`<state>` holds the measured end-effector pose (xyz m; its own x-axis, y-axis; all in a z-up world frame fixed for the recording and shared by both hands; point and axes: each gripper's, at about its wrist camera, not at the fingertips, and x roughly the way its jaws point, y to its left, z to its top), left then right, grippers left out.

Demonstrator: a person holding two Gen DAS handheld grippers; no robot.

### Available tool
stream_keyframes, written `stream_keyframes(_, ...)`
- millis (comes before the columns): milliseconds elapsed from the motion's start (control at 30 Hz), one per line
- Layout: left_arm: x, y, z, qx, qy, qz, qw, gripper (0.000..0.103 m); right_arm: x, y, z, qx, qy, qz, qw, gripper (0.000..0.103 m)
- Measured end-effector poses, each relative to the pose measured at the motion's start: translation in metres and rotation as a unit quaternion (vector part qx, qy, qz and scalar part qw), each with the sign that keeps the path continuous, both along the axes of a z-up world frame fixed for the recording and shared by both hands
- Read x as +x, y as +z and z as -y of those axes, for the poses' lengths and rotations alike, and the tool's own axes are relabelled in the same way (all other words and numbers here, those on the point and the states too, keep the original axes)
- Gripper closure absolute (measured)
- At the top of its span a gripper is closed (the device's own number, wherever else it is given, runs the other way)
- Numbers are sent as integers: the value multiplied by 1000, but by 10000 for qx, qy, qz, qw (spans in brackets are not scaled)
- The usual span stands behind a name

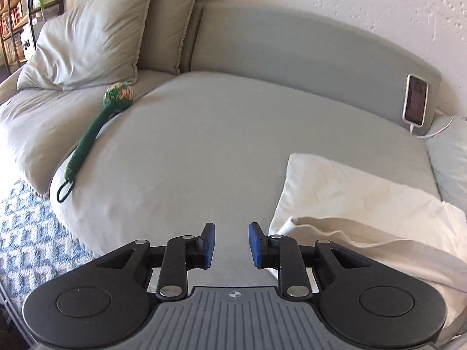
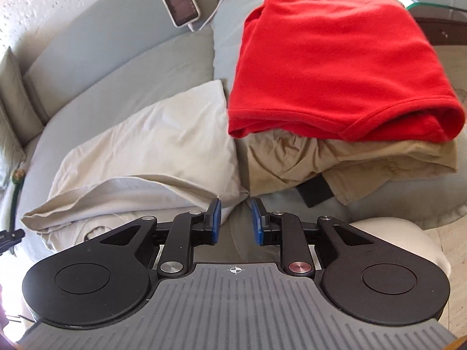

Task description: Fold clothes

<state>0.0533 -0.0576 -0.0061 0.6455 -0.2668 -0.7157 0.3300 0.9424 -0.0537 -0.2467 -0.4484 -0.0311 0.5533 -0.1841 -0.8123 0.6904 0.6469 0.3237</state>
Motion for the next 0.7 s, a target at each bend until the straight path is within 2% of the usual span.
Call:
stream_keyframes(33, -4, 5, 3, -174, -177, 76, 9997, 77, -2, 5, -1, -12, 7, 111, 9999, 77)
stream_keyframes(67, -8, 10, 9, -328, -452, 129, 9984, 70, 2, 9, -2, 3, 80, 247, 9997, 71)
stream_keyframes(100, -13, 12, 18, -404, -832, 154, 9956, 65, 7, 12, -3, 35, 192, 397, 9990, 58)
stream_keyframes(133, -18, 13, 29, -419, -1218, 153, 9915, 59, 15, 14, -6, 23, 303, 462, 9985, 54)
stream_keyframes(200, -29, 10, 53, -378, -1849, 46, 9820, 59, 35, 14, -14, -64, 605, 492, 9969, 52)
stream_keyframes(267, -35, 4, 73, -314, -2160, 44, 9759, 59, 55, 9, -20, -26, 934, 538, 9942, 52)
stream_keyframes(367, -33, -6, 96, -198, -2324, 109, 9724, 59, 81, -1, -27, 61, 1346, 599, 9891, 53)
stream_keyframes(433, -23, -9, 108, -311, -2321, -18, 9722, 59, 93, -7, -26, 65, 1466, 588, 9874, 53)
stream_keyframes(500, -9, -10, 122, -475, -2328, -97, 9713, 59, 104, -14, -19, 195, 1321, 628, 9891, 52)
stream_keyframes(567, 9, -15, 140, -402, -2260, -192, 9731, 58, 115, -21, -10, 419, 1073, 687, 9910, 53)
stream_keyframes(633, 31, -25, 156, -230, -2072, -468, 9769, 61, 126, -31, 2, 794, 657, 708, 9921, 57)
stream_keyframes(700, 55, -39, 167, -283, -2071, -1235, 9701, 72, 136, -40, 8, 1057, 431, 581, 9918, 59)
